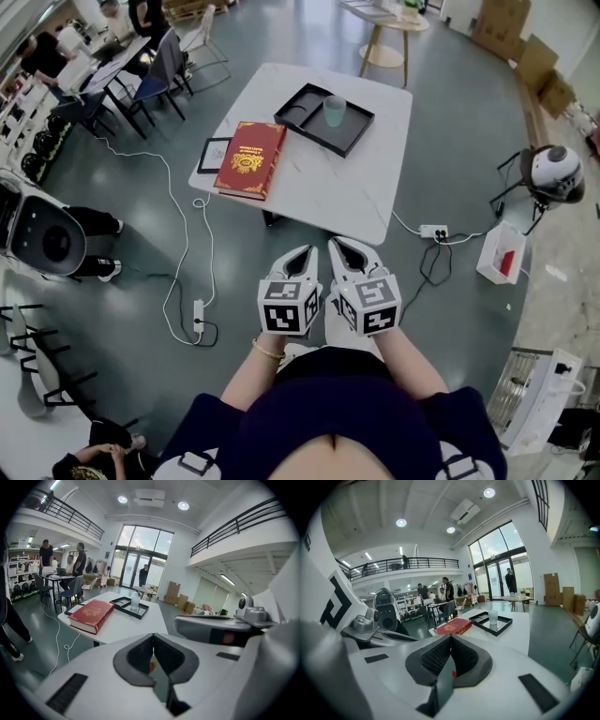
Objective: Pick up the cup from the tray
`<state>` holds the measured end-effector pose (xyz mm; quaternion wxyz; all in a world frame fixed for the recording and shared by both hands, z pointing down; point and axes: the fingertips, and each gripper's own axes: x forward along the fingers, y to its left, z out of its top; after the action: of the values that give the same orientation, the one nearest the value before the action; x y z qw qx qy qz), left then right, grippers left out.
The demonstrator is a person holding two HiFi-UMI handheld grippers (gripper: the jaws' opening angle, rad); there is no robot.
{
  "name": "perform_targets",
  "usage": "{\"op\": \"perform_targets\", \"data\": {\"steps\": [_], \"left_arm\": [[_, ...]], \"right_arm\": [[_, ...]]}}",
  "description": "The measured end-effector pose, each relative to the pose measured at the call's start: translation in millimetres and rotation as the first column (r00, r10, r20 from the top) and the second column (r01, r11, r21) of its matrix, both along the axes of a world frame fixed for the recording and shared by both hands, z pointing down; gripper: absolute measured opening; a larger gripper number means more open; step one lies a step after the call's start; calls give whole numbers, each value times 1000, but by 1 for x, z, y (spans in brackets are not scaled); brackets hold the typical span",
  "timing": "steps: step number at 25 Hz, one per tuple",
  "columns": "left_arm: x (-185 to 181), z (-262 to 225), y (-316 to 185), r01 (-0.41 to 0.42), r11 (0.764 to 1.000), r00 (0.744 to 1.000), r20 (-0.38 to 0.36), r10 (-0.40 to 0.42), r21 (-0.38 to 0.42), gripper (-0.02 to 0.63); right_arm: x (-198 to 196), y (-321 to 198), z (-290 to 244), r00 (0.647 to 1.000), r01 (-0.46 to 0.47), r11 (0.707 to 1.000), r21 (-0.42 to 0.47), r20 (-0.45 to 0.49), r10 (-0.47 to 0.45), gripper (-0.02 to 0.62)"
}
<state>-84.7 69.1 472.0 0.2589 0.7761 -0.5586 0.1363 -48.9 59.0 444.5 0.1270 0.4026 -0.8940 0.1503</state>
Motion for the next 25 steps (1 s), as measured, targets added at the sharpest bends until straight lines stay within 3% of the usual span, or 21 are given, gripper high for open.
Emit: {"op": "perform_targets", "data": {"steps": [14,25], "left_arm": [[11,-2,-116,75,997,997,17,-74,-22,9],[26,5,-184,89,996,996,33,-88,-26,9]], "right_arm": [[14,-122,4,998,57,998,-38,-18,-58,9],[30,-193,13,997,68,997,-45,-25,-70,9]]}}
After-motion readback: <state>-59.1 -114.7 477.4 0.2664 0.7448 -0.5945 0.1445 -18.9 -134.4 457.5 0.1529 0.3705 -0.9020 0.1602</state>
